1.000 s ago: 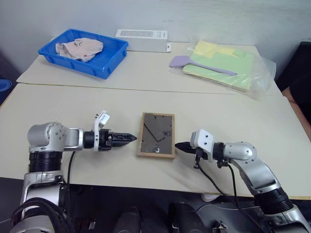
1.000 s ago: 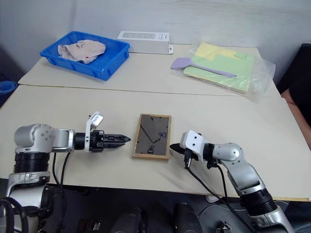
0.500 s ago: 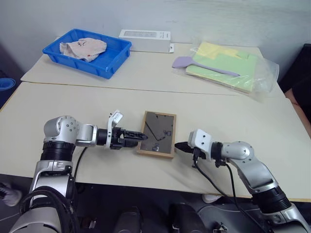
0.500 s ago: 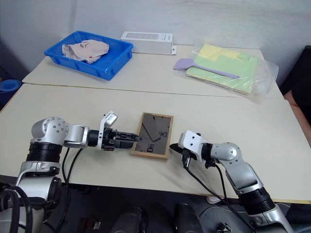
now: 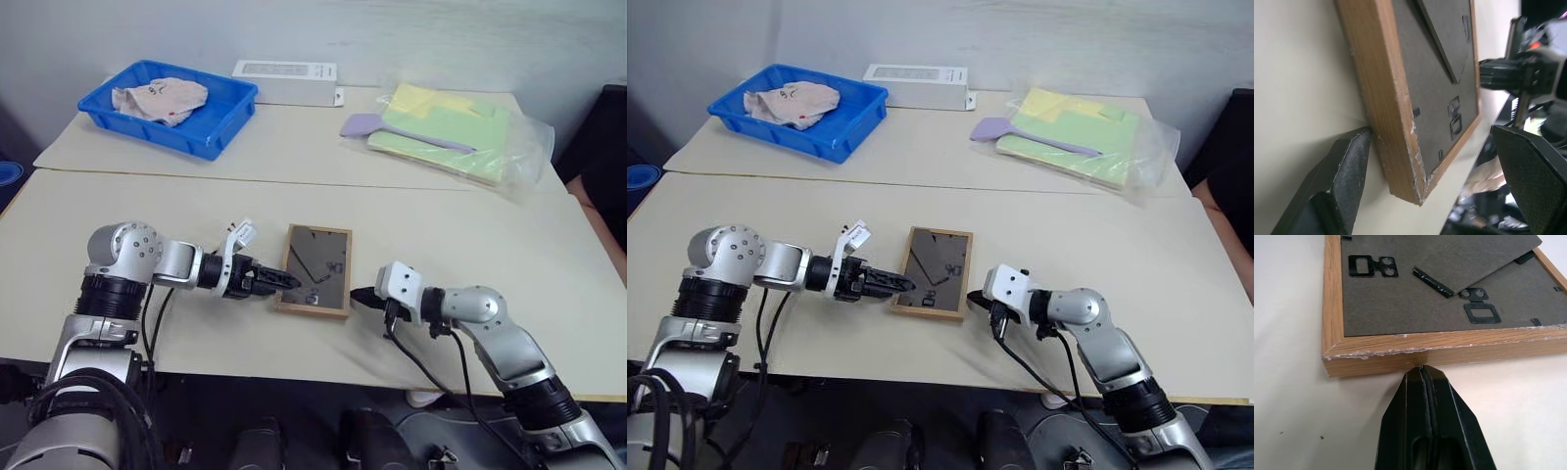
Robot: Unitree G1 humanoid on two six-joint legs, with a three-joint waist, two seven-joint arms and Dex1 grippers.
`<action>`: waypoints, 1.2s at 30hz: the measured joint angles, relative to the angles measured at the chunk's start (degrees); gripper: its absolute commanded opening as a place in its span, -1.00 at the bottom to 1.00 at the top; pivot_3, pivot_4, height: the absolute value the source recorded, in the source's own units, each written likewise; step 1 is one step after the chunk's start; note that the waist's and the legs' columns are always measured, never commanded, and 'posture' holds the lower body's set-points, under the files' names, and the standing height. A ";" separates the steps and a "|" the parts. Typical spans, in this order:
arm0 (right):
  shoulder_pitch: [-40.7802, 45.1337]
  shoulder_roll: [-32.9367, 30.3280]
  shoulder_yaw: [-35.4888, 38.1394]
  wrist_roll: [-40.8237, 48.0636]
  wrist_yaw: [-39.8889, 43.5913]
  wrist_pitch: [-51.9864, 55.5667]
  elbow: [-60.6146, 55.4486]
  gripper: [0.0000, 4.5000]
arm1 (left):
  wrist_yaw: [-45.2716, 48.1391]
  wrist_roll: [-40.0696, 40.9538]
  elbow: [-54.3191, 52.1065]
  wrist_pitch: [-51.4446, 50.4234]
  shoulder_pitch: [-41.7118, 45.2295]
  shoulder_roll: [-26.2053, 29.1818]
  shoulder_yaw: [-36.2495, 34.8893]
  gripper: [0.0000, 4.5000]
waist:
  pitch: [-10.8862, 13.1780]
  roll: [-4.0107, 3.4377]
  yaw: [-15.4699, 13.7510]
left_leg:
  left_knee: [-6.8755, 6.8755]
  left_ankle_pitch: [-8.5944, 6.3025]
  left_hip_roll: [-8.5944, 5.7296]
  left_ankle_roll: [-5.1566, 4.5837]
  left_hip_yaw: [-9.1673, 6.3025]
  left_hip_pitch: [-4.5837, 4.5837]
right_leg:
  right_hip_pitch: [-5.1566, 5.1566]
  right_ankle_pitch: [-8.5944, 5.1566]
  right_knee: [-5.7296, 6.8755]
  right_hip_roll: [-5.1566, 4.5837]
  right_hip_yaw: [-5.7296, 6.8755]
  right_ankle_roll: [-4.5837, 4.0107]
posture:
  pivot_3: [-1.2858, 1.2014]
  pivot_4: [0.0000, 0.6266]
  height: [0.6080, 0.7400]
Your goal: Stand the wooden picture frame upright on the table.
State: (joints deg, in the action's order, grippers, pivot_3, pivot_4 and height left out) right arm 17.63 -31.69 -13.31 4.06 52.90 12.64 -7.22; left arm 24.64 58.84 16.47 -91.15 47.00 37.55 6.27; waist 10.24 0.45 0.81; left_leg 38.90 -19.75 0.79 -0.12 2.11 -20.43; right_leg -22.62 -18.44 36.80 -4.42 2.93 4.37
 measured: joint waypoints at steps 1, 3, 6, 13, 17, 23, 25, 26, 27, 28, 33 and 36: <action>0.00 0.03 -0.01 0.00 -0.01 -0.01 0.00 -1.00 | 0.00 0.32 -0.30 0.00 0.26 0.75 0.79 0.82 | 0.00 0.00 0.18 | 0.00 0.00 0.00 0.01 0.00 0.01 | 0.00 0.00 0.00 0.00 0.00 0.00 | 0.03 -0.52 1.00; 0.00 0.04 -0.01 0.00 -0.03 -0.03 0.00 -1.00 | 0.02 0.83 -0.26 -0.09 0.77 1.91 1.89 0.82 | 0.00 0.00 0.71 | -0.01 0.01 0.01 0.02 0.00 0.02 | 0.00 -0.01 -0.01 0.00 0.00 -0.01 | 0.03 -0.52 1.00; -0.02 0.08 -0.01 -0.01 -0.10 -0.05 0.00 -1.00 | -0.35 1.45 0.01 -0.09 1.34 2.30 2.78 0.82 | 0.00 0.00 0.85 | -0.02 0.03 0.02 0.04 0.00 0.04 | -0.01 -0.03 -0.02 0.01 -0.02 -0.03 | 0.03 -0.52 1.00; -0.17 0.73 0.09 -0.10 -0.56 -0.12 0.06 -1.00 | -4.71 5.07 7.17 -0.75 2.21 -2.67 -0.77 0.82 | -0.01 -0.01 -0.29 | 0.04 0.00 -0.07 -0.03 -0.01 0.03 | 0.02 -0.03 -0.04 -0.08 -0.01 -0.01 | 0.03 -0.52 1.00; -0.26 0.70 0.03 -0.10 -0.58 -0.12 0.04 -1.00 | -7.23 5.37 9.74 -0.68 2.41 -6.87 -3.63 0.82 | -0.01 -0.01 -1.52 | 0.10 -0.06 -0.13 -0.13 -0.04 0.02 | 0.08 -0.03 -0.24 -0.13 -0.01 0.00 | 0.03 -0.52 1.00; -1.08 0.67 0.04 -0.09 -0.64 -0.14 -0.25 -1.00 | -9.12 3.94 11.43 -0.65 2.52 -9.47 -5.56 0.27 | -0.01 -0.01 -2.05 | 0.10 -0.07 -0.16 -0.14 -0.02 -0.02 | 0.09 -0.02 -0.28 -0.11 0.03 0.02 | 0.03 -0.52 1.00; -1.26 0.58 0.04 -0.09 -0.64 -0.16 -0.33 -1.00 | -9.01 3.56 11.69 -0.65 2.31 -9.46 -5.63 -0.03 | 0.00 0.00 -1.93 | 0.10 -0.07 -0.15 -0.14 -0.01 -0.03 | 0.08 -0.01 -0.27 -0.09 0.02 0.03 | 0.03 -0.52 1.00; -1.47 0.34 0.15 -0.07 -0.64 -0.19 -0.33 -1.00 | -8.40 3.86 11.71 -0.76 2.13 -9.57 -5.95 -0.16 | 0.00 0.00 -1.92 | 0.10 -0.07 -0.14 -0.13 -0.02 -0.04 | 0.08 -0.02 -0.27 -0.07 0.04 0.03 | 0.03 -0.52 1.00; -1.58 0.16 0.19 -0.05 -0.62 -0.26 -0.33 -1.00 | -7.88 4.19 11.69 -0.82 2.09 -9.67 -6.31 -0.24 | 0.00 0.00 -1.93 | 0.10 -0.07 -0.13 -0.13 -0.02 -0.04 | 0.08 -0.02 -0.28 -0.07 0.05 0.04 | 0.03 -0.52 1.00; -1.77 -0.12 0.33 0.08 -0.54 -0.57 -0.33 -1.00 | -7.10 4.75 11.47 -0.88 2.02 -9.75 -6.42 -0.36 | 0.00 0.00 -1.87 | 0.10 -0.07 -0.12 -0.12 -0.02 -0.03 | 0.08 -0.02 -0.28 -0.06 0.05 0.04 | 0.03 -0.52 1.00; -4.43 -1.72 6.78 8.64 3.17 0.01 -1.08 -0.83 | -6.12 4.33 7.85 -0.14 -2.44 -10.04 -11.12 -0.44 | 0.00 0.01 -0.91 | 0.08 -0.05 -0.08 -0.07 -0.02 -0.03 | 0.08 -0.03 -0.29 -0.04 0.05 0.05 | 0.03 -0.52 1.00; -5.14 -2.19 12.27 20.26 6.61 6.89 -4.86 -0.43 | -0.99 2.09 0.62 6.80 -8.36 -9.73 -11.76 -0.44 | 0.02 -0.01 -0.58 | 0.09 -0.04 -0.03 -0.03 -0.02 0.01 | 0.09 -0.03 -0.29 -0.03 0.03 0.05 | 0.03 -0.52 1.00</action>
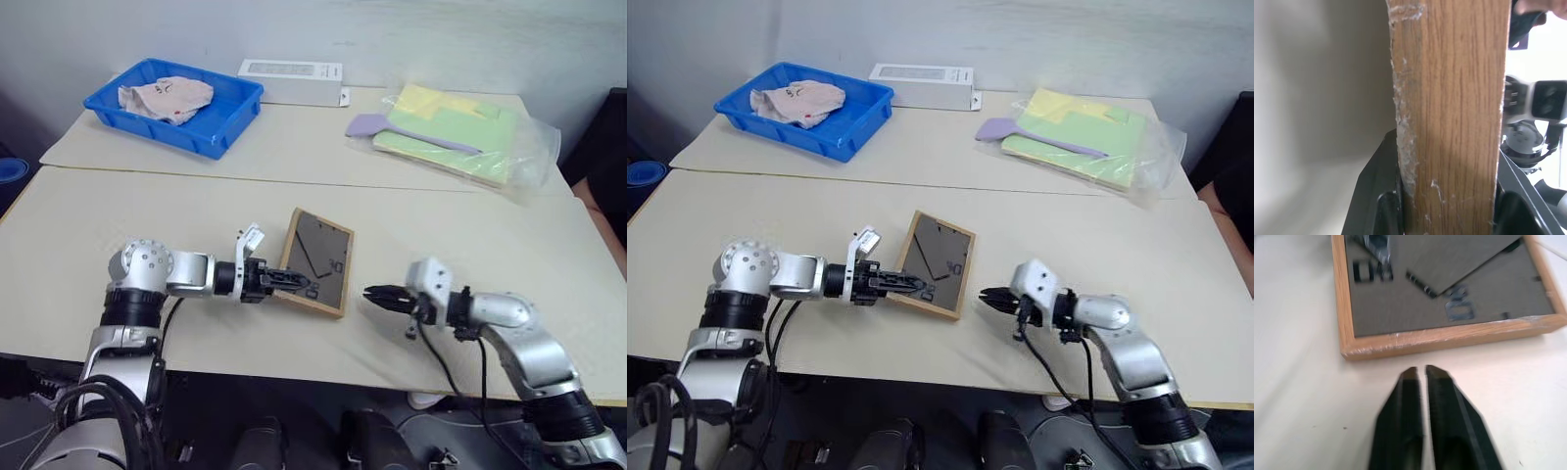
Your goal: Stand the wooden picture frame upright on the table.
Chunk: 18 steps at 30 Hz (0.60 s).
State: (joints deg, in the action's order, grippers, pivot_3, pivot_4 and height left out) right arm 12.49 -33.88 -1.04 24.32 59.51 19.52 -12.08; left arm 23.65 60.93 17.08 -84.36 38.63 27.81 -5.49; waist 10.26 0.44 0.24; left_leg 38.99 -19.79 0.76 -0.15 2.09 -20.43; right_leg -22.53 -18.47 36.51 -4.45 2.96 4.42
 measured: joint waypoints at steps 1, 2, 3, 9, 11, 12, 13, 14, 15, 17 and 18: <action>0.02 -0.04 0.92 1.94 0.22 1.34 -0.87 -0.32 | 1.33 -0.64 -1.56 1.89 -1.10 0.02 0.18 -0.44 | 0.00 0.00 0.06 | -0.01 0.01 0.03 0.03 0.00 0.01 | 0.00 0.00 -0.01 0.01 0.00 0.00 | 0.03 -0.52 1.00; 1.15 -0.04 2.77 7.63 -0.01 6.23 -2.58 -0.17 | 5.69 -3.27 -5.72 8.08 -3.95 0.81 1.70 -0.44 | 0.01 0.01 0.16 | -0.01 0.03 0.06 0.08 0.00 0.02 | -0.01 0.00 0.00 0.02 0.00 -0.01 | 0.03 -0.52 1.00; 2.48 0.03 3.42 10.12 -0.55 8.92 -3.28 -0.07 | 8.20 -5.01 -7.82 11.68 -5.39 1.57 2.71 -0.44 | 0.02 -0.01 0.23 | -0.01 0.04 0.06 0.09 0.00 0.03 | -0.01 0.00 0.02 0.02 -0.01 -0.02 | 0.03 -0.52 1.00; 12.88 3.60 0.90 15.66 -7.99 20.84 -4.99 0.79 | 19.06 -14.73 -15.05 29.63 -10.75 3.35 7.12 -0.44 | 0.02 -0.03 0.10 | -0.18 0.02 0.07 0.06 -0.01 0.01 | -0.07 -0.03 -0.10 -0.05 -0.05 -0.07 | 0.03 -0.52 1.00; 15.14 6.05 -1.60 13.84 -10.70 21.54 -2.67 0.94 | 20.23 -16.41 -16.64 31.73 -11.33 3.29 7.91 -0.44 | 0.02 -0.03 0.07 | -0.19 0.02 0.05 0.02 -0.01 -0.06 | -0.13 -0.03 -0.09 -0.08 -0.05 -0.07 | 0.03 -0.52 1.00; 16.02 6.87 -2.68 12.92 -11.74 21.77 -1.38 0.94 | 20.60 -16.86 -16.97 32.39 -11.53 3.13 8.27 -0.44 | 0.02 -0.03 -0.14 | -0.19 0.02 0.05 0.00 -0.02 -0.13 | -0.18 -0.03 -0.10 -0.08 -0.04 -0.07 | 0.03 -0.52 1.00; 16.40 7.32 -3.12 12.45 -12.15 21.79 -0.74 0.94 | 20.85 -17.03 -17.01 32.62 -11.74 3.02 8.28 -0.44 | 0.02 -0.03 -0.25 | -0.19 0.01 0.04 -0.03 -0.03 -0.19 | -0.22 -0.03 -0.11 -0.09 -0.02 -0.07 | 0.03 -0.52 1.00; 16.71 7.80 -3.28 12.07 -12.35 21.76 -0.42 0.94 | 21.17 -17.23 -17.00 32.78 -12.04 3.02 8.22 -0.44 | 0.02 -0.03 -0.24 | -0.18 -0.01 0.04 -0.07 -0.04 -0.26 | -0.27 -0.02 -0.10 -0.09 -0.01 -0.07 | 0.03 -0.52 1.00; 16.93 7.85 -3.41 11.85 -12.35 21.72 -0.18 0.94 | 21.38 -17.42 -16.99 32.92 -12.11 3.02 8.21 -0.44 | 0.02 -0.03 -0.20 | -0.17 -0.03 0.04 -0.10 -0.04 -0.29 | -0.27 -0.02 -0.09 -0.10 -0.01 -0.06 | 0.03 -0.52 1.00; 18.06 8.65 -3.76 11.37 -12.23 21.50 0.76 0.94 | 21.65 -17.82 -16.97 32.99 -12.20 3.02 7.77 -0.44 | 0.02 -0.03 -0.01 | -0.08 -0.07 0.03 -0.17 -0.03 -0.30 | -0.27 -0.01 -0.11 -0.10 -0.02 -0.04 | 0.03 -0.52 1.00; 18.37 9.24 -3.92 11.18 -12.22 21.30 1.03 0.94 | 21.65 -17.97 -16.96 32.96 -12.21 3.02 7.61 -0.44 | 0.02 -0.03 0.01 | -0.07 -0.07 0.03 -0.17 -0.03 -0.30 | -0.26 -0.01 -0.10 -0.10 -0.02 -0.03 | 0.03 -0.52 1.00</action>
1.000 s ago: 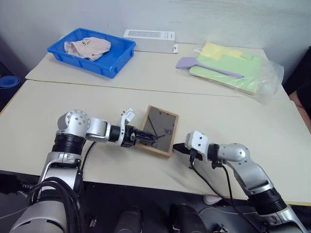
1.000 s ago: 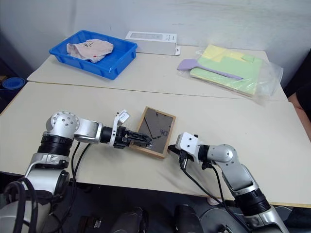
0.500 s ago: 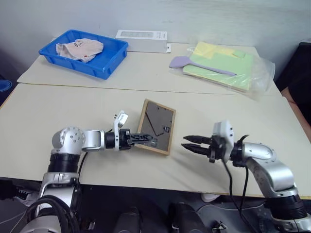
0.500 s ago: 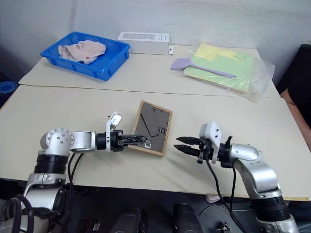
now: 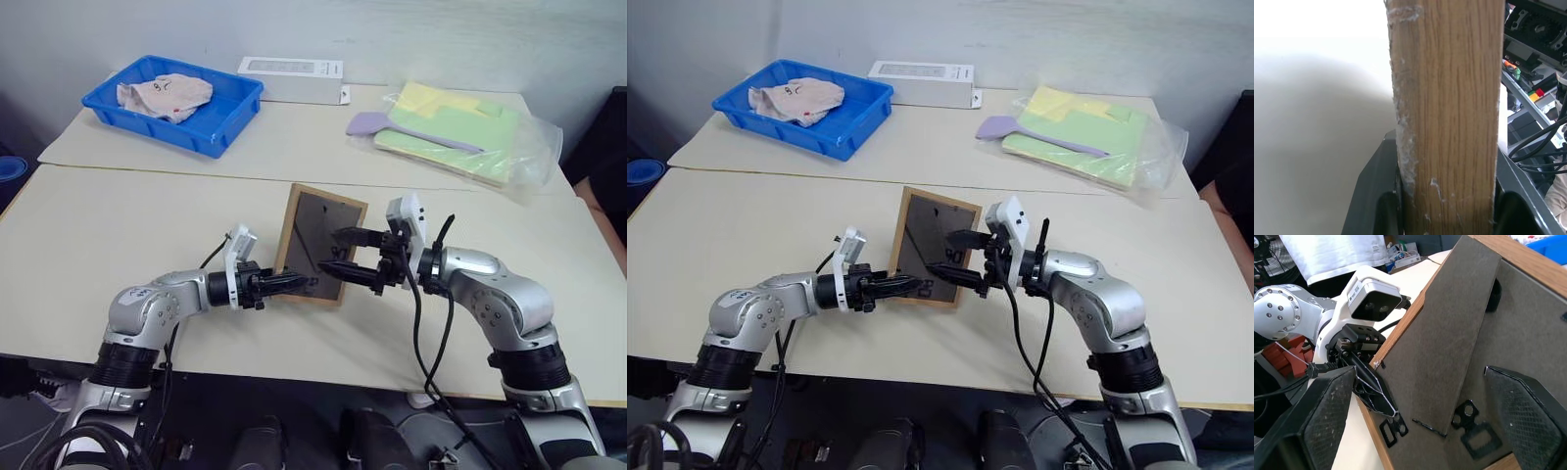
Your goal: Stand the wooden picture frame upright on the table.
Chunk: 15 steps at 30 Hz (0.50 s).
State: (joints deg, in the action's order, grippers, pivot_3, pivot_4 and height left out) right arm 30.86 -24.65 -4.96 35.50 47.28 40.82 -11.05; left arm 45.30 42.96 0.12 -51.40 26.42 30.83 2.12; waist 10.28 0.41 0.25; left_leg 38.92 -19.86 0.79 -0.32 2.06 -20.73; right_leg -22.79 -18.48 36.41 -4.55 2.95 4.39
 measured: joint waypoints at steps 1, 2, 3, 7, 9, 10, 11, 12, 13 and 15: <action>0.38 1.01 -0.39 -0.27 0.03 -0.40 0.23 0.94 | 0.12 -0.30 0.03 -0.01 -0.03 0.00 -0.21 -0.44 | 0.00 0.00 0.04 | 0.01 0.00 0.00 0.00 0.00 0.01 | 0.00 0.00 0.02 0.00 0.00 0.00 | 0.03 -0.52 1.00; 0.57 1.75 -0.80 -0.25 0.15 -0.57 0.24 0.94 | 0.29 -0.47 0.03 -0.01 -0.02 0.00 -0.23 -0.44 | 0.00 0.00 0.06 | 0.00 0.00 0.00 0.00 0.00 0.02 | 0.00 0.00 0.03 0.00 0.00 0.00 | 0.03 -0.52 1.00; 0.65 2.49 -1.26 -0.06 0.58 -0.57 0.15 0.94 | 0.43 -0.55 0.02 -0.10 -0.01 -0.03 -0.23 -0.44 | 0.00 0.00 0.06 | 0.00 0.00 0.00 0.00 0.00 0.03 | 0.00 0.00 0.05 0.01 0.00 0.00 | 0.03 -0.52 1.00; -0.96 1.33 -1.63 1.66 4.27 -0.41 -3.05 0.94 | 0.49 -0.36 -0.09 -1.73 0.04 -0.81 -0.49 -0.44 | 0.00 0.00 -0.19 | -0.02 -0.04 0.00 -0.07 -0.07 -0.13 | -0.02 0.01 0.08 0.00 0.06 0.02 | 0.03 -0.52 1.00; -2.26 -1.03 -1.49 1.74 6.37 -0.93 -4.61 0.94 | 0.50 0.17 -0.22 -3.28 0.13 -1.01 -0.93 -0.44 | 0.00 0.00 -0.13 | 0.01 -0.09 0.00 -0.14 -0.09 -0.23 | -0.04 0.02 0.02 0.01 0.06 0.03 | 0.03 -0.52 1.00; -3.02 -2.21 -1.31 1.74 7.59 -1.61 -5.06 0.94 | 0.39 0.86 -0.33 -5.07 0.35 -1.41 -0.97 -0.44 | 0.00 0.00 -0.11 | 0.03 -0.11 -0.02 -0.19 -0.09 -0.26 | -0.04 0.02 -0.01 0.00 0.06 0.04 | 0.03 -0.52 1.00; -3.36 -2.70 -1.29 1.74 8.19 -1.92 -5.23 0.94 | 0.32 1.24 -0.38 -5.97 0.37 -1.57 -0.99 -0.44 | 0.00 0.00 -0.08 | 0.03 -0.12 -0.02 -0.19 -0.09 -0.28 | -0.04 0.03 -0.03 0.00 0.06 0.05 | 0.03 -0.52 1.00; -3.92 -3.24 -1.32 1.43 8.96 -2.82 -5.41 0.94 | 0.04 2.07 -0.28 -7.73 0.46 -1.92 -1.19 -0.44 | 0.00 0.00 -0.07 | 0.04 -0.12 -0.02 -0.20 -0.10 -0.31 | -0.06 0.03 -0.05 0.00 0.07 0.06 | 0.03 -0.52 1.00; -4.53 -3.67 -1.35 0.97 9.60 -3.89 -5.42 0.94 | -0.28 2.66 -0.07 -9.27 0.67 -2.16 -1.27 -0.44 | 0.00 0.00 -0.08 | 0.06 -0.12 -0.02 -0.20 -0.10 -0.34 | -0.09 0.04 -0.04 0.01 0.07 0.07 | 0.03 -0.52 1.00; -5.48 -4.98 -2.13 -2.32 11.46 -8.77 -5.41 0.94 | -0.78 3.88 0.63 -12.13 1.45 -2.57 -1.79 -0.44 | 0.00 0.01 -0.05 | 0.11 -0.10 -0.02 -0.16 -0.08 -0.43 | -0.22 0.04 0.03 0.02 0.07 0.07 | 0.03 -0.52 1.00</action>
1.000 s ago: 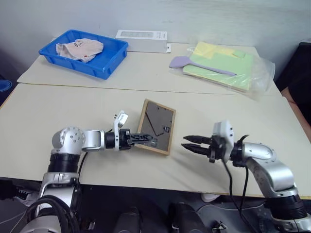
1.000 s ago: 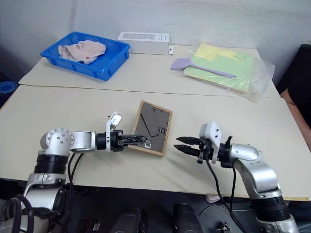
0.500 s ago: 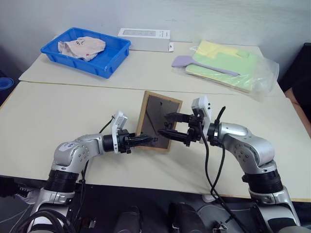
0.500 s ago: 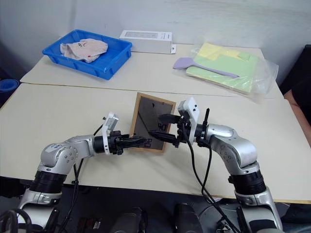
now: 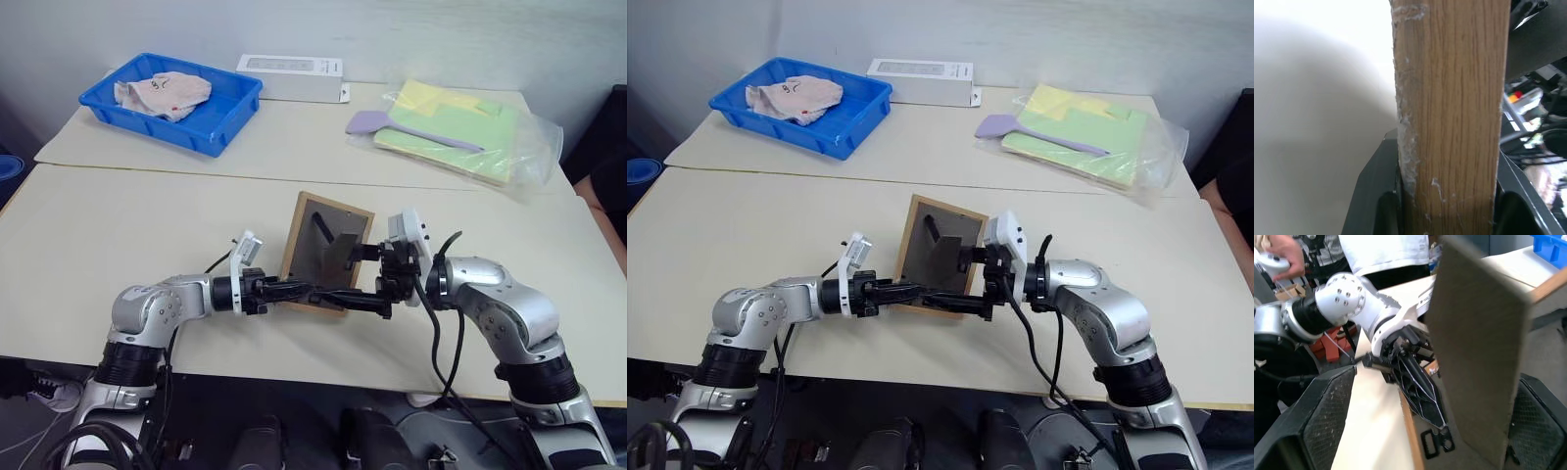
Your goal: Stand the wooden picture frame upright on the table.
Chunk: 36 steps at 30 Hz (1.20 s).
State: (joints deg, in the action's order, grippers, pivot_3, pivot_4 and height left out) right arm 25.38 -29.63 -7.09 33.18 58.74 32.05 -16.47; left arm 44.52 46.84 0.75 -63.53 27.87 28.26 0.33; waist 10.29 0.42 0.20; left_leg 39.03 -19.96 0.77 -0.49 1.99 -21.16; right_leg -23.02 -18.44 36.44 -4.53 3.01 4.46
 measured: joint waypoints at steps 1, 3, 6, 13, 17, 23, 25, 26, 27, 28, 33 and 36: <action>-0.43 -0.50 -0.29 -1.58 0.81 -2.58 0.15 0.94 | -0.28 0.52 0.18 -1.43 0.33 -0.10 -0.35 -0.44 | 0.00 0.00 0.04 | 0.00 0.01 0.00 0.02 0.02 0.00 | -0.03 0.00 0.02 0.01 -0.01 0.00 | 0.03 -0.52 1.00; -2.19 -1.02 0.13 -4.04 2.57 -9.25 1.60 0.94 | -1.87 3.88 1.62 -8.13 2.02 -0.62 -2.75 -0.44 | 0.01 0.02 -0.01 | 0.01 0.04 0.00 0.06 0.01 0.01 | -0.04 0.00 0.05 0.04 -0.01 0.00 | 0.03 -0.52 1.00; -5.22 -1.87 3.04 -6.41 5.26 -19.07 5.64 0.94 | -4.87 9.75 7.32 -22.21 7.45 0.53 -9.12 -0.44 | 0.05 0.09 -0.03 | 0.05 0.06 -0.01 0.06 0.03 -0.06 | -0.11 0.00 0.17 0.07 0.00 0.01 | 0.03 -0.52 1.00; -4.36 -5.32 12.33 -14.59 6.68 -46.71 13.81 0.94 | -10.60 29.46 19.93 -28.92 11.08 11.76 -3.42 -0.44 | 0.05 0.08 0.23 | 0.05 0.09 0.00 0.13 0.06 -0.02 | -0.20 0.01 0.19 0.04 -0.09 0.02 | 0.03 -0.52 1.00; -0.07 -1.57 7.82 -29.28 2.25 -70.79 24.57 0.94 | -14.32 39.62 22.47 -28.91 13.07 14.46 4.25 -0.44 | 0.07 0.11 0.66 | 0.08 0.17 -0.03 0.23 0.10 -0.06 | -0.33 0.01 0.17 0.02 -0.17 0.02 | 0.03 -0.52 1.00; 5.84 1.17 4.28 -47.38 -11.42 -90.54 34.86 0.94 | -20.62 52.27 24.84 -28.90 15.28 15.79 10.19 -0.44 | 0.07 0.10 1.43 | 0.09 0.23 -0.02 0.27 0.10 -0.09 | -0.41 0.00 0.51 0.04 -0.18 0.00 | 0.03 -0.52 1.00; 6.81 1.20 3.26 -51.90 -15.24 -93.47 37.18 0.94 | -22.62 55.10 25.20 -28.94 15.85 15.73 11.26 -0.44 | 0.07 0.10 1.44 | 0.10 0.24 -0.02 0.28 0.10 -0.08 | -0.41 -0.01 0.52 0.04 -0.18 -0.01 | 0.03 -0.52 1.00; 7.01 1.22 2.70 -54.34 -17.14 -94.87 38.17 0.76 | -23.68 56.67 25.54 -28.93 16.20 15.67 11.66 -0.44 | 0.07 0.10 1.43 | 0.10 0.25 -0.02 0.28 0.10 -0.09 | -0.41 -0.01 0.52 0.05 -0.18 -0.01 | 0.03 -0.52 1.00; 7.13 1.27 2.10 -55.72 -19.01 -95.82 39.19 0.67 | -24.69 58.41 26.24 -28.85 16.46 15.67 11.91 -0.44 | 0.07 0.10 1.44 | 0.10 0.25 -0.02 0.29 0.10 -0.08 | -0.41 -0.01 0.53 0.05 -0.18 -0.01 | 0.03 -0.52 1.00; 7.37 1.39 1.75 -56.82 -21.13 -96.48 39.82 0.50 | -25.86 59.78 26.85 -28.71 16.50 15.76 12.24 -0.44 | 0.07 0.10 1.45 | 0.10 0.26 -0.02 0.28 0.11 -0.08 | -0.41 -0.01 0.54 0.05 -0.18 -0.01 | 0.03 -0.52 1.00; 8.09 1.32 0.81 -59.86 -28.21 -97.75 41.45 -0.27 | -28.80 63.14 26.78 -27.78 16.45 15.97 13.89 -0.44 | 0.07 0.10 1.53 | 0.11 0.28 -0.01 0.32 0.10 -0.08 | -0.41 -0.01 0.56 0.07 -0.18 -0.02 | 0.03 -0.52 1.00; 8.19 0.77 0.75 -62.35 -31.40 -98.38 41.20 -0.33 | -29.54 63.92 26.19 -27.28 16.06 16.14 13.64 -0.44 | 0.07 0.09 1.53 | 0.12 0.28 -0.02 0.31 0.10 -0.08 | -0.41 -0.01 0.55 0.07 -0.18 -0.02 | 0.03 -0.52 1.00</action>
State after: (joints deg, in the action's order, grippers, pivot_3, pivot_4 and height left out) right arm 33.57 -28.86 -6.33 -29.18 27.34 -66.33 24.74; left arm 14.98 110.77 26.94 -90.81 43.92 44.40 13.96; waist 10.36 0.51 1.73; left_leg 39.15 -19.68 0.75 -0.17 2.09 -21.23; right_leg -23.42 -18.45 37.00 -4.46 2.83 4.44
